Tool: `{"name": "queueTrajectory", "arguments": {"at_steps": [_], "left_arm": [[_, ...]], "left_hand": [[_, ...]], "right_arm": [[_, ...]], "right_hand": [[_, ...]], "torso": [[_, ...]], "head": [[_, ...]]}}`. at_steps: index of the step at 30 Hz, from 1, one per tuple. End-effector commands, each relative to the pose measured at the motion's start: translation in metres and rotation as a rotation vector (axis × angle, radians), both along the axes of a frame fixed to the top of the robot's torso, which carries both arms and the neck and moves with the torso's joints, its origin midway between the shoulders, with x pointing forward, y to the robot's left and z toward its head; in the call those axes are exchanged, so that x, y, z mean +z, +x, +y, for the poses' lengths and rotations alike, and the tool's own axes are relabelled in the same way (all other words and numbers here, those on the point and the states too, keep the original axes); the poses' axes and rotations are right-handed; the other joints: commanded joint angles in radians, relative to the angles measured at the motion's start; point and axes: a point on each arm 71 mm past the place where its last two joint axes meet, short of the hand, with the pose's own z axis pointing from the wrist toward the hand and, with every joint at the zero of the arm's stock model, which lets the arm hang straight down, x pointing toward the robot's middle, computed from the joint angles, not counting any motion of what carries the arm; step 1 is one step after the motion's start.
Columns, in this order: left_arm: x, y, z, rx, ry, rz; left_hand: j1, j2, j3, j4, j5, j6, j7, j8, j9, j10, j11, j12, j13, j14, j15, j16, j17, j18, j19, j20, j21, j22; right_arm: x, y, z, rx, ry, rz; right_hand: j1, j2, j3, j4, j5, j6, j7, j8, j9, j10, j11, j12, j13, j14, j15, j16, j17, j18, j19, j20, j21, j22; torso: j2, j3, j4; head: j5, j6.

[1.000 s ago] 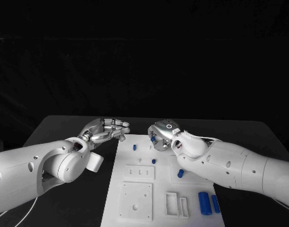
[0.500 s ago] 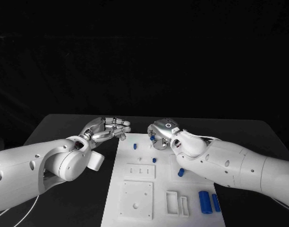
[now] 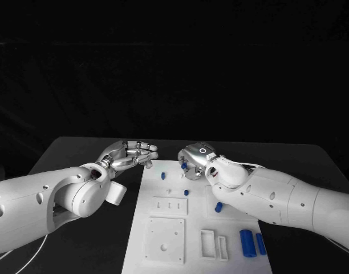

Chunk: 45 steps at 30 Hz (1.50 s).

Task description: Assemble the parts on the task board

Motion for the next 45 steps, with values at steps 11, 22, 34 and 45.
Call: {"name": "queueTrajectory", "arguments": {"at_steps": [11,22,34,45], "left_arm": [[0.002,0.001,-0.002,-0.012,0.000,-0.006],[0.002,0.001,0.002,-0.004,0.001,-0.005],[0.003,0.002,0.007,0.020,-0.001,-0.022],[0.003,0.004,0.009,0.028,-0.011,-0.024]], "left_hand": [[0.000,-0.009,0.000,0.006,-0.004,-0.006,0.006,-0.005,-0.002,0.000,0.008,-0.007,0.002,-0.010,0.000,0.005,-0.002,0.012,0.003,-0.007,0.007,0.002],[-0.002,-0.009,-0.001,0.007,-0.004,-0.008,0.007,-0.006,-0.003,-0.004,0.010,-0.011,0.001,-0.011,0.000,0.005,-0.003,0.011,0.003,-0.007,0.007,0.002],[0.000,-0.011,-0.001,0.007,-0.004,-0.008,0.007,-0.007,-0.003,-0.007,0.011,-0.014,0.001,-0.012,0.001,0.005,-0.004,0.011,0.002,-0.007,0.007,0.001],[0.003,-0.011,0.001,0.006,-0.003,-0.005,0.006,-0.005,-0.003,-0.001,0.010,-0.015,0.004,-0.020,0.004,0.001,-0.008,0.009,-0.004,-0.005,0.005,-0.001]], "right_arm": [[-0.005,0.002,-0.002,-0.018,0.032,0.070],[-0.004,-0.002,-0.010,-0.021,0.084,0.085],[0.028,-0.011,-0.038,-0.015,0.188,0.078],[0.038,-0.017,-0.085,-0.072,0.231,0.163]], "right_hand": [[-0.018,-0.028,-0.047,-0.018,0.059,-0.116,0.058,-0.082,-0.034,-0.099,0.049,-0.097,0.026,-0.014,0.047,-0.013,-0.020,0.031,-0.015,0.014,-0.009,0.014],[-0.045,-0.052,-0.093,-0.007,0.231,-0.177,0.085,-0.115,-0.054,-0.190,0.075,-0.104,-0.027,-0.018,0.074,-0.003,-0.021,0.031,-0.009,0.016,-0.010,0.011],[-0.046,-0.050,-0.135,0.001,0.237,-0.175,0.086,-0.109,-0.059,-0.162,0.072,-0.082,-0.051,-0.027,0.069,0.004,-0.024,0.031,-0.010,0.013,-0.020,0.005],[-0.038,-0.036,-0.183,-0.013,0.171,-0.156,0.071,-0.094,-0.060,-0.002,0.013,-0.004,0.020,-0.019,0.013,0.030,-0.011,0.031,0.011,0.000,-0.010,0.010]], "torso": [[-0.001,0.0004,-0.0007],[-0.001,0.0008,-0.0041],[-0.004,0.0052,-0.0142],[-0.018,0.0181,-0.0414]], "head": [[0.002,0.000],[0.007,0.003],[0.006,0.021],[0.023,0.032]]}}
